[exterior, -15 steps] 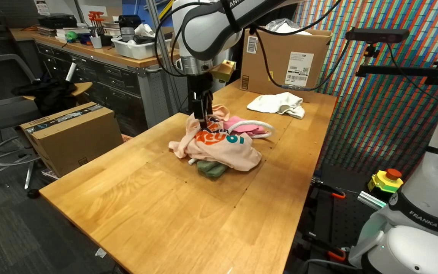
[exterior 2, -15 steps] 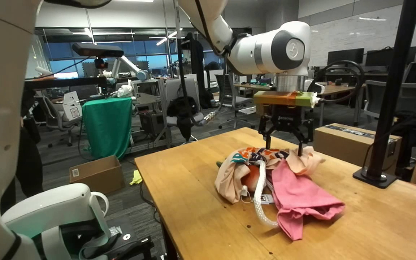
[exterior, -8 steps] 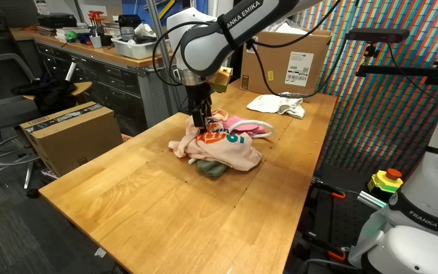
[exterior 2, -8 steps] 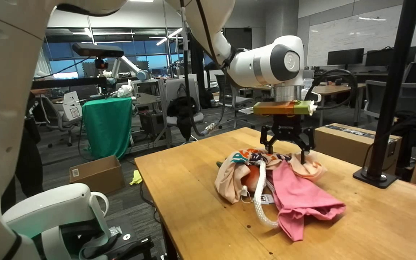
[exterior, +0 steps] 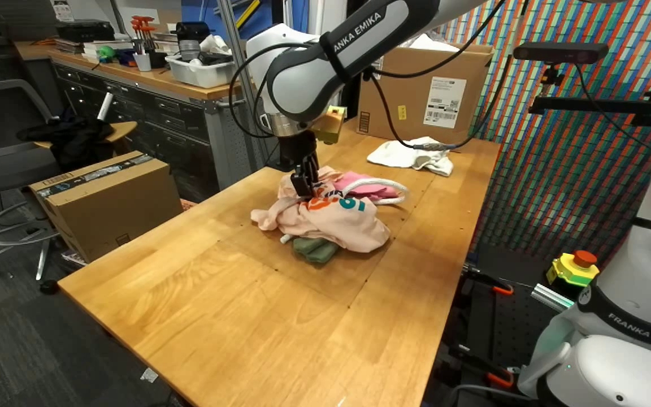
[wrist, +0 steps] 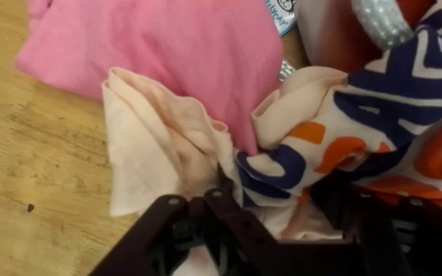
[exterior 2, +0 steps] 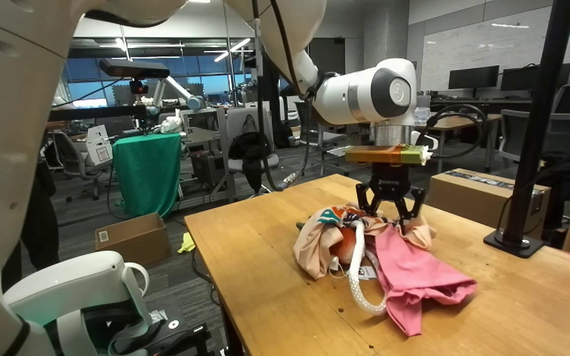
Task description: Separate the clothes, rope and plush toy on the table
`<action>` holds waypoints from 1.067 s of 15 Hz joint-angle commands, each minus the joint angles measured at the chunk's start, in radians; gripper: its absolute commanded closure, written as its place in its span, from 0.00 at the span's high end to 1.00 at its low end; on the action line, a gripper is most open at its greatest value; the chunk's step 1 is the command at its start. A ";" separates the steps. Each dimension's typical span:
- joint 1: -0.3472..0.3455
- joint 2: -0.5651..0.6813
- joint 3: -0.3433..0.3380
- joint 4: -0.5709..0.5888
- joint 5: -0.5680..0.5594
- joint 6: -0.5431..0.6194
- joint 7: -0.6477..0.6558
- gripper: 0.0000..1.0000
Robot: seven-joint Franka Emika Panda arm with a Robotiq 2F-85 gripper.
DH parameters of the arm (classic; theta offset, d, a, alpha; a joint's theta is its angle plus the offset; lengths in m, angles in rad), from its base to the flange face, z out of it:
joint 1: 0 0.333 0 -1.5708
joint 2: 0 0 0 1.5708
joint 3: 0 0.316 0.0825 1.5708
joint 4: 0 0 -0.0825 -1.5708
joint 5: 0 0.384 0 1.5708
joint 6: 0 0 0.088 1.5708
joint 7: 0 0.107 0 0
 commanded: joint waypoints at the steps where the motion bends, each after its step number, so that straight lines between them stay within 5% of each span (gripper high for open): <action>1: -0.035 0.020 0.026 0.060 0.070 -0.106 -0.095 0.27; 5: -0.080 0.020 0.046 0.118 0.185 -0.229 -0.224 0.04; 16: -0.096 -0.022 0.055 0.302 0.300 -0.380 -0.275 0.07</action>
